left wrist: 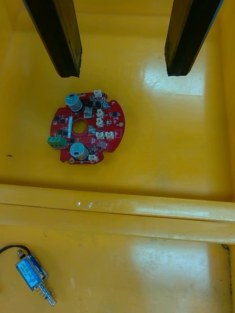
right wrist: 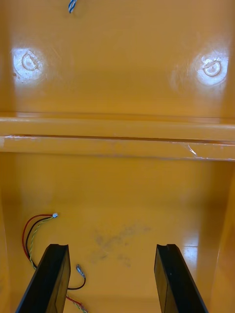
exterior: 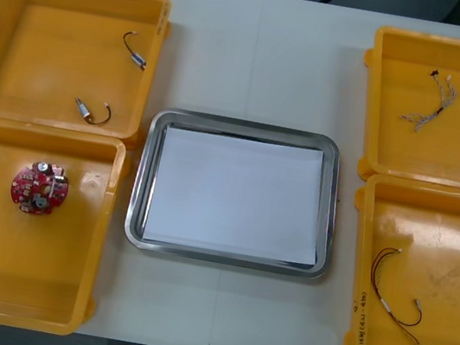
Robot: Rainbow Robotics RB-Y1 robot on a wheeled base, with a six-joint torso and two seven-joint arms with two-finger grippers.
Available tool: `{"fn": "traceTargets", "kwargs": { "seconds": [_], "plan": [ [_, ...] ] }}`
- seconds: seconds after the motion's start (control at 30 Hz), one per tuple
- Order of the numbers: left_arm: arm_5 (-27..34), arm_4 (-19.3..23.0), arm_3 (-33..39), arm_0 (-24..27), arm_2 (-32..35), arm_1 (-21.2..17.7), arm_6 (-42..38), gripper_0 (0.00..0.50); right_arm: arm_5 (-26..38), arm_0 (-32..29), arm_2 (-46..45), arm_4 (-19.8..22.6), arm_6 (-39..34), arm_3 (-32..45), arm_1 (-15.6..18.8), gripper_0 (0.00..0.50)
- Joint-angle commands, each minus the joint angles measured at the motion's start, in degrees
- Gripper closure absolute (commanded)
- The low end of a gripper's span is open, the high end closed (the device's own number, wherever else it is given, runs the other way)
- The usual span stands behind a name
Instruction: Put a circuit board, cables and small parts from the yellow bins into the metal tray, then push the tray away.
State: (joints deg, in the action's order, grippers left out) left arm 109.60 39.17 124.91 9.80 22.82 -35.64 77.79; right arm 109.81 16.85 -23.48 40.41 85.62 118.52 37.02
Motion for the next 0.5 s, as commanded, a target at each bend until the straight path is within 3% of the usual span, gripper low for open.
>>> {"fn": "traceTargets", "kwargs": {
  "seconds": [0.03, 0.5],
  "plan": [
    [0.4, -0.4, 1.8, 1.0, -0.8, -0.2, 3.2, 0.0, 0.2, -0.2, 0.5, -0.4, -1.7, 0.7, -0.8, 0.0],
    [0.4, -0.4, 1.8, 1.0, -0.8, -0.2, 3.2, 0.0, 0.2, -0.2, 0.5, -0.4, -1.7, 0.7, -0.8, 0.0]
  ]
}}
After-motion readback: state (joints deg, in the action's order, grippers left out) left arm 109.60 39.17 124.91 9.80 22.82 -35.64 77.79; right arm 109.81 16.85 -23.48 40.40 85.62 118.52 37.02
